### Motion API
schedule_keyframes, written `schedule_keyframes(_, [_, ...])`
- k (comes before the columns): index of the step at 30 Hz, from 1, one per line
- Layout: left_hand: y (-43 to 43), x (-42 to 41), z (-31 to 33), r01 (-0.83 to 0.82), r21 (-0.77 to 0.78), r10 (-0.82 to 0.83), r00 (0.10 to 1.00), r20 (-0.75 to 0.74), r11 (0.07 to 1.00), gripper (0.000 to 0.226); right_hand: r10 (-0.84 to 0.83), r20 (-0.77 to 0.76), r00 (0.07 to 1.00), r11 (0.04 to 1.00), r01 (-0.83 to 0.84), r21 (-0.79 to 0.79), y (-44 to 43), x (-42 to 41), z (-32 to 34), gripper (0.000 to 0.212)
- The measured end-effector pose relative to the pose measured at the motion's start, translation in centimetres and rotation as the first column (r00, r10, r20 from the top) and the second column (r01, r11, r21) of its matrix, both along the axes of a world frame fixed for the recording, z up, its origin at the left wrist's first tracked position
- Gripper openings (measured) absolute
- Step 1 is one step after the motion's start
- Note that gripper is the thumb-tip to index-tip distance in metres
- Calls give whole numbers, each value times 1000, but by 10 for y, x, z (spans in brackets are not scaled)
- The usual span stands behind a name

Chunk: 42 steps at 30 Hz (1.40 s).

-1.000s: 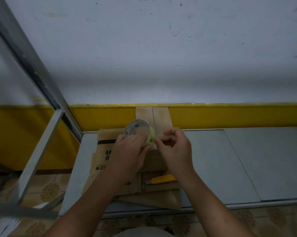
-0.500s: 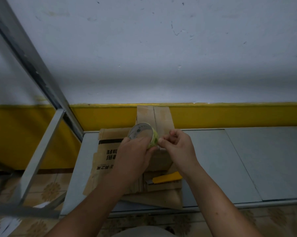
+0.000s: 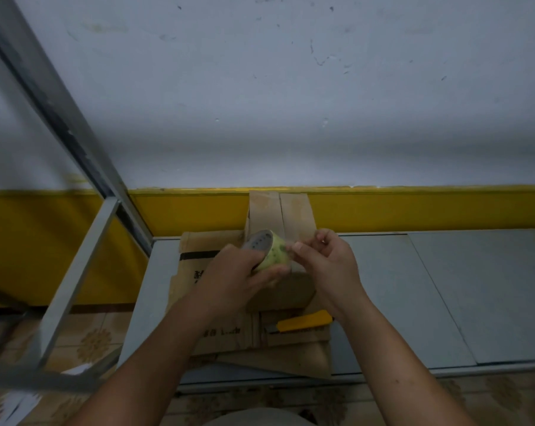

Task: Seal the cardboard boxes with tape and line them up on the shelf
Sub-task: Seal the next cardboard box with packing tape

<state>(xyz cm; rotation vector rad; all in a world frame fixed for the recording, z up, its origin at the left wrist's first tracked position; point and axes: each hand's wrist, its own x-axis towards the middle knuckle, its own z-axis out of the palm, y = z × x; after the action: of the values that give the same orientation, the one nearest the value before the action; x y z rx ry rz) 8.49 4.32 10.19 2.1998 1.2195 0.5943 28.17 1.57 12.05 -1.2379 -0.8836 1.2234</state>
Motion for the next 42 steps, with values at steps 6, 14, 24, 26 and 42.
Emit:
schedule_keyframes(6, [-13, -3, -12, 59, 179, -65, 998, 28, 982, 42, 5, -184, 983, 997, -20, -80, 7, 6, 11, 30])
schedule_keyframes(14, [0, -7, 14, 0, 93, 9, 996, -88, 996, 40, 50, -393, 918, 998, -36, 42, -3, -2, 26, 30])
schedule_keyframes(24, [-12, -13, 36, -164, -199, 201, 963, 180, 966, 53, -187, -674, 715, 981, 167, -95, -6, 2, 10, 21])
schedule_keyframes(26, [-15, -13, 35, -148, -134, 178, 953, 247, 980, 49, -209, -665, 717, 977, 189, -103, -5, 11, 9, 27])
schedule_keyframes(42, [-23, -8, 36, -145, 296, 149, 989, 9, 944, 40, -312, -119, 943, 950, 309, -44, -13, 26, -6, 36])
